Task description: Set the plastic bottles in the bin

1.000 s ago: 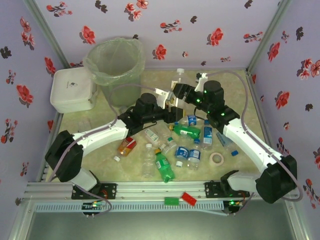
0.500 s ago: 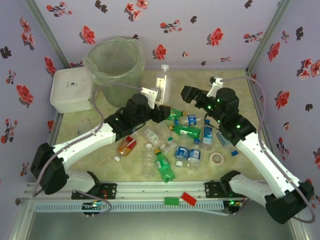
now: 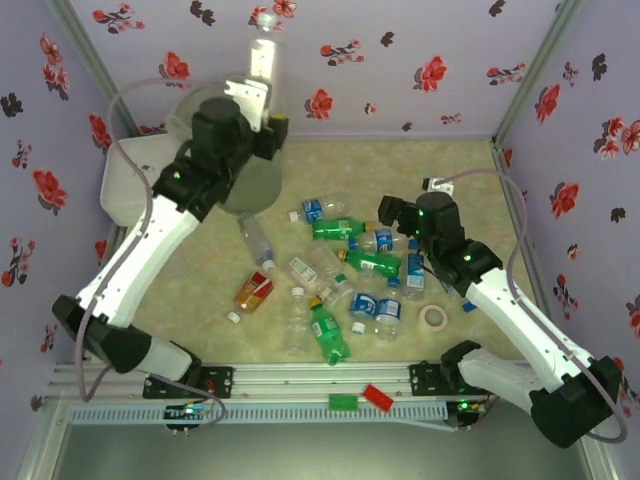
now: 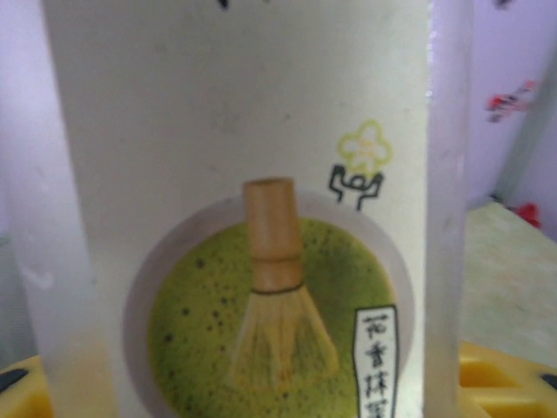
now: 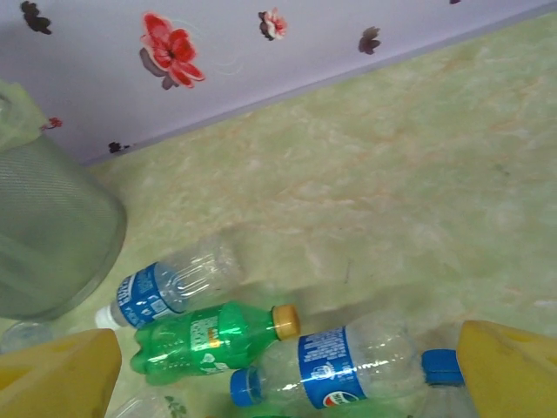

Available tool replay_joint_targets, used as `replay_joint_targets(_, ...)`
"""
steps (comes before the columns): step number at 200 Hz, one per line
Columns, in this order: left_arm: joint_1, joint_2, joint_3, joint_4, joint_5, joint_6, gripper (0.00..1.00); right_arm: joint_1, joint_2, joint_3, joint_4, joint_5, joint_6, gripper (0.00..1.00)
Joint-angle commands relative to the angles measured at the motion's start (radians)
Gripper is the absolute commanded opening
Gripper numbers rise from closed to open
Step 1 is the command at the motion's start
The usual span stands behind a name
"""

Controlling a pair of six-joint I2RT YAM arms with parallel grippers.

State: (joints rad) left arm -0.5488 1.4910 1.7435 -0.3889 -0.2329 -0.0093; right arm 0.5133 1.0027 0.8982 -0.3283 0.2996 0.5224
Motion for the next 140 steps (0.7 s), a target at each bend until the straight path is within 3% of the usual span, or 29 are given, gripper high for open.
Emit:
replay_joint_targets(1, 0.087, 0.097, 0.114, -0.114, -0.032, 0.093, 0.47, 0.004, -0.003, -0.008, -0.018, 0.072, -0.027, 1.0)
replay_joint_targets(68, 0.267, 0.441, 0.446, -0.338, -0.031, 0.055, 0.46, 0.005, -0.022, -0.038, -0.017, 0.081, -0.045, 1.0)
replay_joint_targets(106, 0.289, 0.547, 0.526, -0.407, -0.028, 0.042, 0.48, 0.005, -0.024, -0.055, -0.019, 0.082, -0.045, 1.0)
replay_joint_targets(140, 0.302, 0.569, 0.532, -0.418, -0.028, 0.02, 0.57, 0.005, -0.021, -0.077, -0.004, 0.09, -0.042, 1.0)
